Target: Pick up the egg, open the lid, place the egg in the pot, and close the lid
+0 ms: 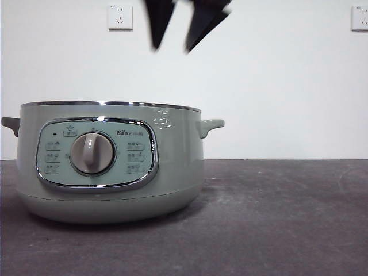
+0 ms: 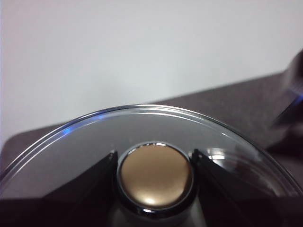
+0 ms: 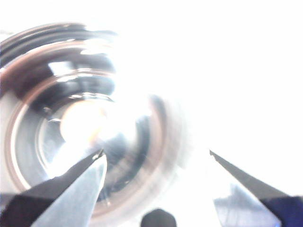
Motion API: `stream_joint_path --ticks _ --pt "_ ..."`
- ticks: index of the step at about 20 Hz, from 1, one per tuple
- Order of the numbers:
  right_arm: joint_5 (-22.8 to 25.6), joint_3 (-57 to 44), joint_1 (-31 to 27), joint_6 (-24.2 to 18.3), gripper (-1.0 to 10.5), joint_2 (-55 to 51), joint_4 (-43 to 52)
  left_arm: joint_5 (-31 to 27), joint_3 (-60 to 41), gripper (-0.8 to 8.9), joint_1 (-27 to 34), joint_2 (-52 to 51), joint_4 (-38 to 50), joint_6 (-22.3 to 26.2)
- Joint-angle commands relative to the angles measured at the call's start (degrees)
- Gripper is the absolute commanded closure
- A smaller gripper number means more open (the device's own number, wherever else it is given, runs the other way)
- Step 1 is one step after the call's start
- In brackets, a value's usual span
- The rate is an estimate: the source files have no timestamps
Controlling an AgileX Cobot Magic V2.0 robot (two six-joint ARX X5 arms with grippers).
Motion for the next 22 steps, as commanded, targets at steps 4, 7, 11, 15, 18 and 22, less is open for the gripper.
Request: stream_joint_path --ticks 4,7,11,15,18,22 --pt "0.2 0.1 -3.4 5.0 6.0 -16.2 -3.1 6.1 0.6 8.21 -0.1 12.0 10.2 -1.3" --pt "0.2 0.1 -3.5 5.7 6.0 -21.6 -5.1 8.9 0.6 8.21 -0.3 17.2 14.6 -3.5" --pt "0.3 0.1 -3.5 6.8 6.0 -26.3 -8.9 8.8 0.4 8.22 -2.0 23.2 17.1 -3.9" --pt "0.5 0.1 -3.5 6.8 6.0 -27.7 -10.6 8.7 0.4 8.22 -3.3 26.2 18.9 -4.0" --pt "0.5 0.1 -3.5 6.8 6.0 -28.3 -11.5 8.5 0.4 8.22 -4.5 28.1 20.3 -4.2" --pt "2.7 0.1 -3.5 6.8 6.0 -28.4 -12.4 8.4 0.1 8.22 -5.5 29.9 21.5 -4.4"
